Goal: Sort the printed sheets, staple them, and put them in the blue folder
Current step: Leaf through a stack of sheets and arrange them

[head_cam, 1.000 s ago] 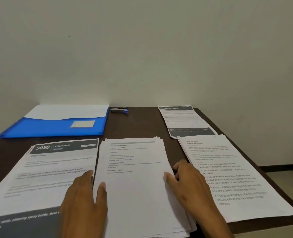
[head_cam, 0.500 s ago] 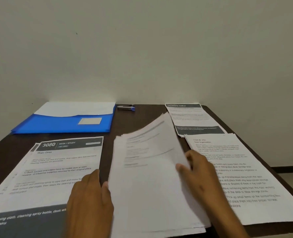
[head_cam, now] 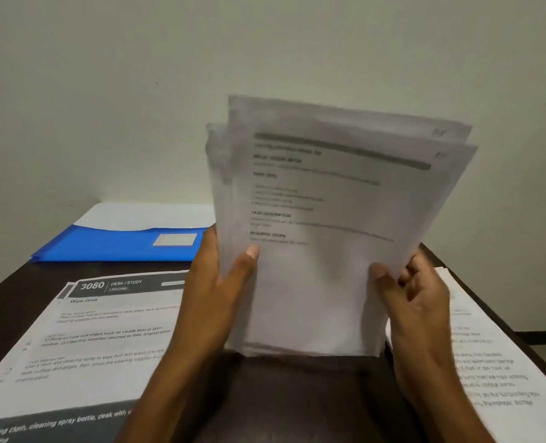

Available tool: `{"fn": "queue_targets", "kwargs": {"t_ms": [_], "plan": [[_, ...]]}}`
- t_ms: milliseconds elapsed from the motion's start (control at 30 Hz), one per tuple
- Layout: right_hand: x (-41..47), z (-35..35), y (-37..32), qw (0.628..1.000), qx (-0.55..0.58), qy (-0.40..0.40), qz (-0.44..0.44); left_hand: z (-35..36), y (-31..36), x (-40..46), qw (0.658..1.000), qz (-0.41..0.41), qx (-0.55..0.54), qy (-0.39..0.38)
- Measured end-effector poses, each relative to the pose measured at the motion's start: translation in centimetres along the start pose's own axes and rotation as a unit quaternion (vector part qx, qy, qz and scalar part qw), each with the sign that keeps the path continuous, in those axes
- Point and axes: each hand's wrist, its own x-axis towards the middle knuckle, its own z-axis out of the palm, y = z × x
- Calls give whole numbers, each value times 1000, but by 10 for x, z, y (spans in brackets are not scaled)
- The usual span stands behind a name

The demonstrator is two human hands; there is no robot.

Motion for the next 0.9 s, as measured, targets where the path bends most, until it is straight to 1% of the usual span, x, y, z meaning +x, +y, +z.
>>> {"fn": "queue_targets", "kwargs": {"t_ms": [67,133,233,333,400,467,600,700,800,900], "plan": [[-7,5,8,999,-6,-46,11,8,-10,-2,1000,7,-21,18],[-11,5,12,997,-37,-62,4,12,-19,-9,998,-2,-52,29],[-12,7,7,996,-80,-48,-12,12,-23,-14,996,-20,-78,47],[-12,10,9,992,-118,-43,-26,14,-21,-16,996,-35,-71,51],[-12,12,9,991,-114,-40,-54,16,-16,-19,996,-26,-74,50],[-10,13,6,992,-105,-34,-60,16,-14,-20,997,-11,-64,51],[-3,14,4,995,-93,-20,-36,10,-6,-19,999,-9,-26,20],[12,7,5,990,-135,5,-38,-1,10,-5,998,-48,-37,-24],[20,2,15,978,-199,-52,25,-13,13,25,995,-88,-12,-55],[19,2,37,963,-221,-98,118,-12,-3,61,988,-146,16,-51]]}}
